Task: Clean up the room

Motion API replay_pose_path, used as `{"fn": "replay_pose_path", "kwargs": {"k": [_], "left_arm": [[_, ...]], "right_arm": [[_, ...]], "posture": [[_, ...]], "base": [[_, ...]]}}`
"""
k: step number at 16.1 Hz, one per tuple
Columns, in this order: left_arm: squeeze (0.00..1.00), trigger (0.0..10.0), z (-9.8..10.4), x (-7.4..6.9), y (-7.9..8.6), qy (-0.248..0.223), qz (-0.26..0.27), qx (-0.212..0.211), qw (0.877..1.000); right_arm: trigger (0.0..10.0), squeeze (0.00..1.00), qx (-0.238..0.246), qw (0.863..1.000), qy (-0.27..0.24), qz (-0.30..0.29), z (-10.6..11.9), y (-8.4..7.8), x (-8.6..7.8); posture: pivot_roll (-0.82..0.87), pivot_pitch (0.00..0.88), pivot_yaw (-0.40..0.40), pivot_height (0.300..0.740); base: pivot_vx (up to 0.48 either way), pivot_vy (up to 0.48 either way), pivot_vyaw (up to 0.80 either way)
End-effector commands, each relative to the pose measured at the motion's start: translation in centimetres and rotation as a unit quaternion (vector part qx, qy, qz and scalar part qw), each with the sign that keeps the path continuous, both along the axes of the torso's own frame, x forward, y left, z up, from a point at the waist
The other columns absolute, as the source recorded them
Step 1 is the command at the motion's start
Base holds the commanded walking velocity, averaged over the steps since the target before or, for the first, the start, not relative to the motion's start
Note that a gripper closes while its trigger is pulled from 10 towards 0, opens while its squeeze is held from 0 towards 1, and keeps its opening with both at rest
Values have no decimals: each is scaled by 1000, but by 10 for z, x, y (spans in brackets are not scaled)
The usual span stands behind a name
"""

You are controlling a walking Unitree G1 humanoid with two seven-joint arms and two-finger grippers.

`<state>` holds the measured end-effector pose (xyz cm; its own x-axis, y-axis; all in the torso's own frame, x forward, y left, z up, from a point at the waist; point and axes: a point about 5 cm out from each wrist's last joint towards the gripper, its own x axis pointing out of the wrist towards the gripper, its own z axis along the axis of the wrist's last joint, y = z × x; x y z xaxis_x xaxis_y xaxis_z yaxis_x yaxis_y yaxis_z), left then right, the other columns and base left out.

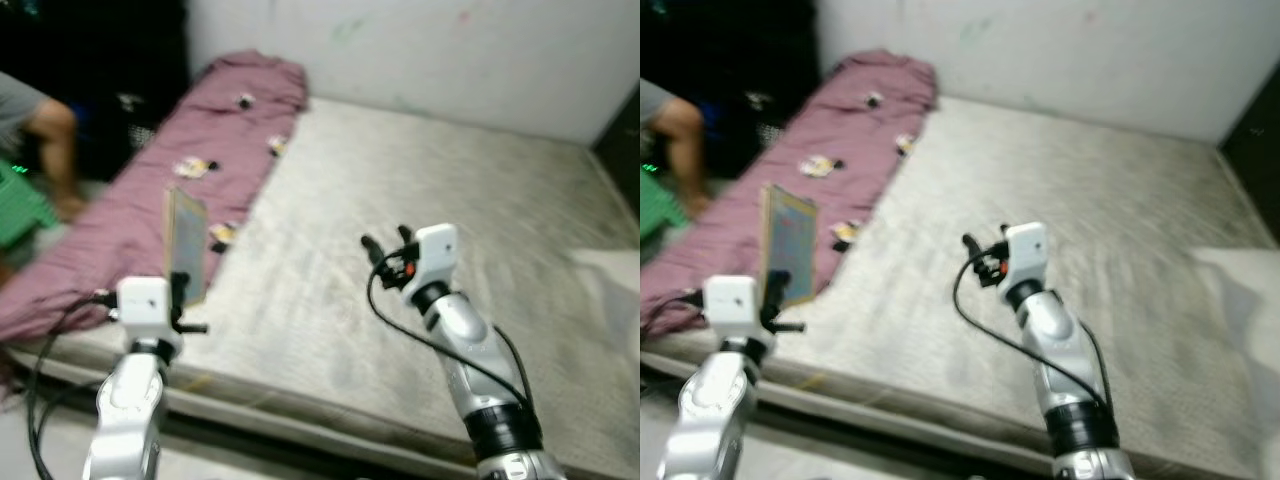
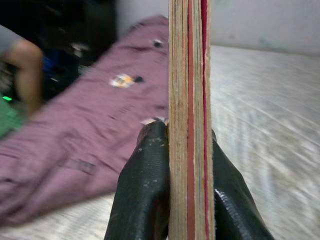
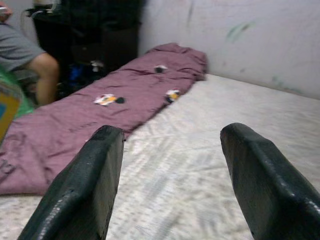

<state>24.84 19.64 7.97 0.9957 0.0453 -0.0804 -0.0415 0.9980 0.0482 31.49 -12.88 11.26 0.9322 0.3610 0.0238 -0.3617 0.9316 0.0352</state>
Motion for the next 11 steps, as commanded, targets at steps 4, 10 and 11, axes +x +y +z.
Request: {"fn": "replay_pose_path", "kwargs": {"k": [4, 10, 11], "left_arm": [[0, 10000, 11, -12, 10, -37, 54, 4, 998], [0, 10000, 13, 7, -3, -26, -25, 21, 999], [0, 10000, 14, 12, -9, -22, -56, 30, 998]], "right_arm": [[10000, 0, -4, 999, -2, 46, 8, 19, 11], [10000, 0, 9, 999, -13, -34, 6, -7, 1], [10000, 0, 14, 997, -16, -72, 4, -19, -5]], "posture": [[66, 0, -178, 740], [-45, 0, -45, 740], [-79, 0, -1, 740]], "base": [[0, 0, 0], [0, 0, 0], [0, 0, 0]]}}
